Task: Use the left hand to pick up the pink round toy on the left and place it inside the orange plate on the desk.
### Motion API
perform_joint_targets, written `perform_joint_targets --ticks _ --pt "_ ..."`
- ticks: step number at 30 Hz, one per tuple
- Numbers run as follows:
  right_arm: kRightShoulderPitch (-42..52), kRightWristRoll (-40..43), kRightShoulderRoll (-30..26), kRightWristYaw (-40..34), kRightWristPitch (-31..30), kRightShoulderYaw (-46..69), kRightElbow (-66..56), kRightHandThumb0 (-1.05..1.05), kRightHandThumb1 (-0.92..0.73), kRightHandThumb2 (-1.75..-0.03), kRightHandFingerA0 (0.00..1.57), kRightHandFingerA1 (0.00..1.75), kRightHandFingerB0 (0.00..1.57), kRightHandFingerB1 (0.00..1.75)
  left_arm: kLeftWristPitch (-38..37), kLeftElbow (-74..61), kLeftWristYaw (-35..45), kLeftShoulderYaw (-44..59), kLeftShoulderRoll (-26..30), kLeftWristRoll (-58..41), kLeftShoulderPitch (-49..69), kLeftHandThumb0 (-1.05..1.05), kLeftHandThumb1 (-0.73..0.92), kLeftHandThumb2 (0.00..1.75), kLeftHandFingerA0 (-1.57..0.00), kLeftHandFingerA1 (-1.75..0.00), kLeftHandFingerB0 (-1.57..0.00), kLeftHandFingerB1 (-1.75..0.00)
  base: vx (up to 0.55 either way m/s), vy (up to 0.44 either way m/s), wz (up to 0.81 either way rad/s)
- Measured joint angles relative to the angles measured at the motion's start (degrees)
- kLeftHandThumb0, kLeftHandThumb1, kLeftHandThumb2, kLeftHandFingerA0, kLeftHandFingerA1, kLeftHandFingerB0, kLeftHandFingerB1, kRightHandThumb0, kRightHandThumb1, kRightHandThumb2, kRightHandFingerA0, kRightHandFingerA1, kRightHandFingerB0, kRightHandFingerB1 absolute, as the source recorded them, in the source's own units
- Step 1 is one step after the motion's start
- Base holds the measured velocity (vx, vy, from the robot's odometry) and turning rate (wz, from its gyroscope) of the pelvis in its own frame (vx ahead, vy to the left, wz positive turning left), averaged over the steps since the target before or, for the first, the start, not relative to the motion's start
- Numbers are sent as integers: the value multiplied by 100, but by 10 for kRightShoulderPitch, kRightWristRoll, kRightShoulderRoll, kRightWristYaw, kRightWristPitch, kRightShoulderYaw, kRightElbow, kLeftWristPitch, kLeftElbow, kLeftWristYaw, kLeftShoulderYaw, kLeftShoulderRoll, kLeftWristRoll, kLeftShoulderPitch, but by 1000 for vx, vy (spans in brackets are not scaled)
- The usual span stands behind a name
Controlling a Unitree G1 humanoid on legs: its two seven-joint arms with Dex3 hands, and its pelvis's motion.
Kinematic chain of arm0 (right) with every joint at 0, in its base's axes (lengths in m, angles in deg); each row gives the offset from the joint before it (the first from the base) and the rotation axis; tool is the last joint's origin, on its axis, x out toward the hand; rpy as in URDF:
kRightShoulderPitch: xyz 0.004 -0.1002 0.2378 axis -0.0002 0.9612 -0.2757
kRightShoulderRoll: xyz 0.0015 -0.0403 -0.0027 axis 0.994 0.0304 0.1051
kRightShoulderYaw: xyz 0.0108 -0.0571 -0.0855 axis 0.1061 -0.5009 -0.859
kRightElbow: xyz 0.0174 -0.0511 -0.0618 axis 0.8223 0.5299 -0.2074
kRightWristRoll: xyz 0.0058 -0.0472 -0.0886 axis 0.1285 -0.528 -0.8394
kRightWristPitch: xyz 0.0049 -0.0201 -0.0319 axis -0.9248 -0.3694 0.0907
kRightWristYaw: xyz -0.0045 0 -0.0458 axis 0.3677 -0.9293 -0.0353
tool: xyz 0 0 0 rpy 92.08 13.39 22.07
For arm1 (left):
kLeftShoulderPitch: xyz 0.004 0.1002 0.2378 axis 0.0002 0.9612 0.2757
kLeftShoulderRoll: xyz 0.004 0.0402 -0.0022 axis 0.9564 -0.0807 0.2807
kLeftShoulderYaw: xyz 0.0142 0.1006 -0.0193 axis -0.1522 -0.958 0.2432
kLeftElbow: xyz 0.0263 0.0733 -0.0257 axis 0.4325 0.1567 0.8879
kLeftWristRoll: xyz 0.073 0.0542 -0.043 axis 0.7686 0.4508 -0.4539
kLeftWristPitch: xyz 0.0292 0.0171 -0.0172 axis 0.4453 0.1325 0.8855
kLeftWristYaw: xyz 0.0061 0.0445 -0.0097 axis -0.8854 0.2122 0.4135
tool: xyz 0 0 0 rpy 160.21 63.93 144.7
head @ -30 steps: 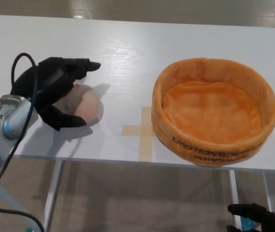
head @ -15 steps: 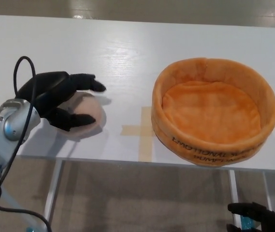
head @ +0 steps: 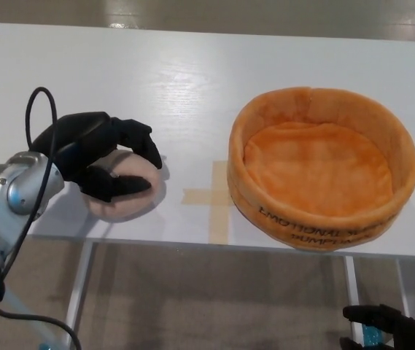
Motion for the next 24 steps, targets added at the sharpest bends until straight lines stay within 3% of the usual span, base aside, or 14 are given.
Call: perform_joint_targets --ticks 1,2,3,5,7,8,9,10,11,12,14,15,18,24 --pt "0 0 0 0 0 0 0 -21 -43 -84 72 91 53 76 -1 0 0 0 0 0 0 -28 80 68 -92 -122 -80 -90 0 0 0" --pt "-1 0 0 0 -1 0 0 -21 -43 -84 72 91 53 76 -2 0 0 0 0 0 0 -28 80 68 -92 -122 -80 -90 0 0 0" --pt "-1 0 0 0 -1 0 0 -17 -58 -56 71 99 55 77 -2 0 0 0 0 0 0 -28 82 65 -90 -121 -78 -90 0 0 0" --pt "-2 0 0 0 -1 0 0 -16 -58 -57 71 100 56 79 -4 0 -1 0 0 0 0 -27 82 65 -91 -121 -84 -77 0 0 0" --pt "-2 0 0 0 -1 0 0 -16 -58 -57 71 100 56 79 -5 1 -1 0 0 0 -1 -27 82 65 -91 -121 -84 -77 0 0 0" --pt "-2 0 0 0 -1 0 0 -23 -42 -85 72 91 54 76 -5 2 -1 1 0 0 -1 -29 78 67 -89 -130 -83 -69 0 0 0" --pt "-2 0 0 0 -1 0 0 -23 -42 -85 72 91 54 76 -5 2 -1 2 0 0 -4 -29 78 67 -89 -130 -83 -69 0 0 0" --pt "-2 0 0 0 -1 0 0 -23 -42 -85 75 92 54 76 -5 3 0 4 0 -1 -5 -26 80 68 -74 -155 -73 -104 0 0 0" --pt "-2 0 0 0 -1 0 0 -23 -42 -85 75 92 54 76 -6 4 0 8 -1 -2 -8 -26 80 68 -74 -155 -73 -104 0 0 0" --pt "-3 0 0 0 -1 0 0 -23 -42 -84 76 93 55 76 -7 6 1 17 -2 -8 -14 -23 78 68 -77 -153 -78 -82 0 0 0" --pt "-3 0 0 0 -1 0 0 -23 -42 -84 76 93 55 76 -8 10 7 36 -4 -24 -27 -23 78 68 -77 -153 -78 -82 0 0 0" --pt "-3 0 0 0 -1 0 0 -23 -42 -84 76 93 55 77 -8 11 10 41 -5 -27 -30 -18 78 68 -77 -153 -75 -101 0 0 0" --pt "-3 0 0 0 -1 0 0 -23 -42 -84 76 92 55 76 -7 12 25 70 -12 -52 -48 -23 80 66 -86 -145 -77 -103 0 0 0" --pt "-3 0 0 0 -1 0 0 -22 -42 -84 75 93 55 76 13 8 60 125 -42 -106 -83 -22 77 73 -85 -162 -78 -96 0 0 0"
